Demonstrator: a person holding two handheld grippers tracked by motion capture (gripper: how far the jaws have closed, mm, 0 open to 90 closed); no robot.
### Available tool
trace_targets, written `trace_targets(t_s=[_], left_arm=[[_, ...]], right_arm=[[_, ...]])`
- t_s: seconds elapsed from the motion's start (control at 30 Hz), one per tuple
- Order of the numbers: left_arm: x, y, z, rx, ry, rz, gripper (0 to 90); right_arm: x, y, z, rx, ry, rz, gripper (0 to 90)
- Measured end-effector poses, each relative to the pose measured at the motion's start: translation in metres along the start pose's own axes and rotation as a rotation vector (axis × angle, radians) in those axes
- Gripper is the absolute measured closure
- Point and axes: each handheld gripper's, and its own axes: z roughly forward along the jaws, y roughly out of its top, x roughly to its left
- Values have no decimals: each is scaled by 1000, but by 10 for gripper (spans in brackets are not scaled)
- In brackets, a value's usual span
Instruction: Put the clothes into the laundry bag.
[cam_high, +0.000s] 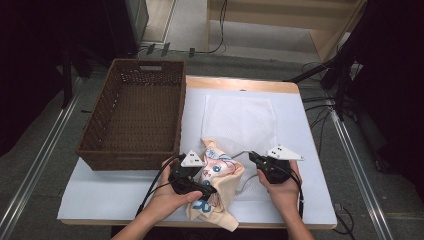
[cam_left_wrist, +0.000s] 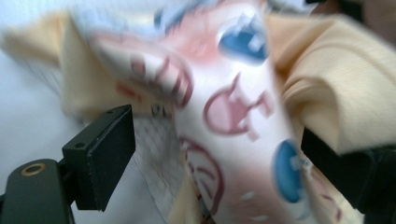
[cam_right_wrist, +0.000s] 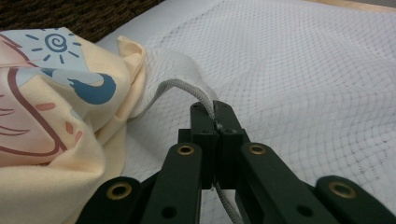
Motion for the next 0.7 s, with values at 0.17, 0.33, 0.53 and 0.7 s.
trace_targets(t_s=[0.17, 0.33, 0.53, 0.7], left_arm=[[-11, 9, -5, -75, 35, 52, 111], [-18, 11, 11, -52, 34, 56, 150], [-15, 10, 30, -4, -10, 50, 637], [-16, 14, 27, -16, -113, 99, 692]], right_arm=[[1, 0, 0, 0, 3, 3, 900], [1, 1, 0, -3, 8, 9, 900], [4, 2, 0, -6, 19, 10, 900], [3, 3, 1, -16, 24, 12, 900]])
